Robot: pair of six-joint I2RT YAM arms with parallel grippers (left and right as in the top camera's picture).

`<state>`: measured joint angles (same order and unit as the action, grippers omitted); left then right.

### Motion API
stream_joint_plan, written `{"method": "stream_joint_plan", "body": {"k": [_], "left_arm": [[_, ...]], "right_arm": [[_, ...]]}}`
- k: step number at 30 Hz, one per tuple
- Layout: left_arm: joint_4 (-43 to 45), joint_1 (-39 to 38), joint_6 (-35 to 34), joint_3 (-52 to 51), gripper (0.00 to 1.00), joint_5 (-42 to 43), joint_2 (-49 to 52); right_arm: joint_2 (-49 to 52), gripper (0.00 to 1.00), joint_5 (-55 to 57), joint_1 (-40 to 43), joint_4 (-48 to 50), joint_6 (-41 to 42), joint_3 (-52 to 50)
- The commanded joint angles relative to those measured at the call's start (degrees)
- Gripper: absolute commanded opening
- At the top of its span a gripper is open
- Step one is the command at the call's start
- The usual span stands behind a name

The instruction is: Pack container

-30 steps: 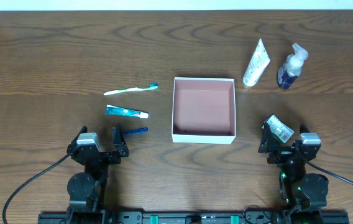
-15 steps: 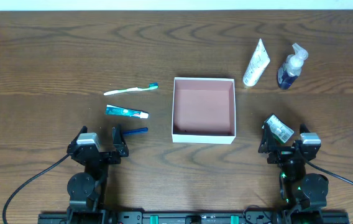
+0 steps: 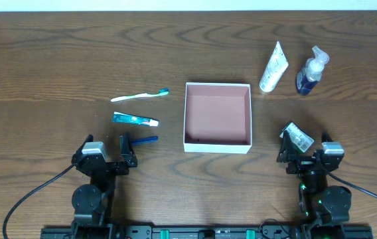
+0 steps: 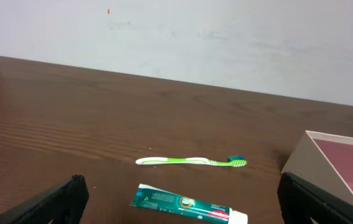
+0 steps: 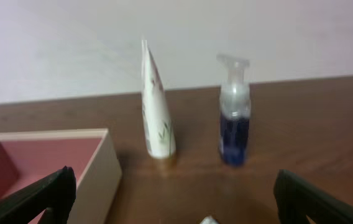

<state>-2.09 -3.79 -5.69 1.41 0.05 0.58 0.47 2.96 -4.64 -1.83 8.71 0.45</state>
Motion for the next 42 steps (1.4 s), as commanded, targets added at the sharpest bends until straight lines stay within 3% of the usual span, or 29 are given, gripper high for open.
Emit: {"method": "stream_joint_plan", "body": {"k": [1, 7, 11, 18, 25, 28, 36, 42], "left_arm": [[-2.1, 0.3, 0.9, -1.2, 0.98, -0.7, -0.3], [-2.1, 0.3, 0.9, -1.2, 0.98, -0.7, -0.3], [-2.1, 0.3, 0.9, -1.2, 0.98, -0.7, -0.3], [-2.1, 0.3, 0.9, -1.2, 0.98, -0.7, -0.3], [-2.1, 0.3, 0.9, -1.2, 0.98, -0.7, -0.3], [-2.1, 0.3, 0.9, -1.2, 0.98, -0.7, -0.3], [-2.1, 0.3, 0.9, -1.2, 0.98, -0.7, -0.3], [-2.1, 0.3, 0.9, -1.2, 0.98, -0.7, -0.3]], "right_arm": [[-0.2, 0.99, -2.3, -0.3, 0.7, 1.5, -0.1], [0.0, 0.99, -9.7, -0.3, 4.2, 0.9, 1.2], [4.2, 0.99, -10.1, -0.3, 1.2, -3.3, 9.6], [29.9, 0.99, -16.8, -0.3, -6.9, -11.1, 36.7], [60.2, 0.99, -18.9, -0.2, -32.6, -12.8, 71.7], [69.5, 0.99, -18.9, -0.2, -39.8, -14.2, 80.0], [86.9, 0.99, -17.8, 0.2, -37.3, -14.1, 82.3], [94.2, 0.84, -17.8, 0.8, -34.6, -13.9, 82.3]]}}
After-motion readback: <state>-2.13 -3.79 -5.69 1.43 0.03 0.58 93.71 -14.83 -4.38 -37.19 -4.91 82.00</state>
